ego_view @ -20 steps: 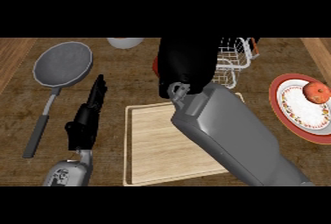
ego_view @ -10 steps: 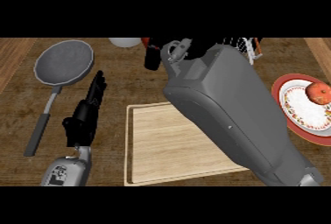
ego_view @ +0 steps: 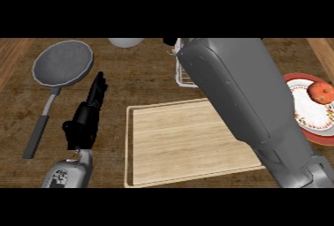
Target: Pick the bell pepper from the tray and place it in the tiered basket
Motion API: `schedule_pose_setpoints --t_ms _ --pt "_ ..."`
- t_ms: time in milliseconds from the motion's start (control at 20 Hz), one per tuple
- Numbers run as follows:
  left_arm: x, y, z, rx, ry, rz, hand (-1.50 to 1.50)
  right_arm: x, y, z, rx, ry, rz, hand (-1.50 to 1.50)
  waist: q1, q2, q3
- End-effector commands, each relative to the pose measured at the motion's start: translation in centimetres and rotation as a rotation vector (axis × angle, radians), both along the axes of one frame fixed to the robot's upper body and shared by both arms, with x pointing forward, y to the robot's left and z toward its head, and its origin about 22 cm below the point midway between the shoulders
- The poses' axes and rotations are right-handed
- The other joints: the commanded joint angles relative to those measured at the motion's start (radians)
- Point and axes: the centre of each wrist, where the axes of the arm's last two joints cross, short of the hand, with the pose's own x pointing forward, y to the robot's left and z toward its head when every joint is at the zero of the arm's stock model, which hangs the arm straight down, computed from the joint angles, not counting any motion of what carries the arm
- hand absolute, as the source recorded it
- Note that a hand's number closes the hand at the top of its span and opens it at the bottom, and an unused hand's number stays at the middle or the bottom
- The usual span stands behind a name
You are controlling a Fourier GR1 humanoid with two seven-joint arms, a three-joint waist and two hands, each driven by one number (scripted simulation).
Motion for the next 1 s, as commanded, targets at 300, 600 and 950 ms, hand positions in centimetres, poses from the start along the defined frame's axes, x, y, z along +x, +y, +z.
schedule_pose_setpoints --t_ms 300,600,950 --pt "-0.4 0.4 0.0 -0.001 0.01 0.006 0.0 4.4 -4.3 -2.1 -0.047 0.032 -0.142 1.5 -0.001 0.001 0.001" --pt "0.5 -0.6 -1.3 -0.001 0.002 0.007 0.0 5.4 -6.6 -5.0 0.286 0.042 -0.219 -1.5 -0.007 0.004 0.001" --pt "-0.2 1.1 -1.3 -0.007 -0.014 0.024 0.0 4.9 -8.9 -5.3 0.484 -0.126 -0.185 -1.5 -0.013 0.0 0.001"
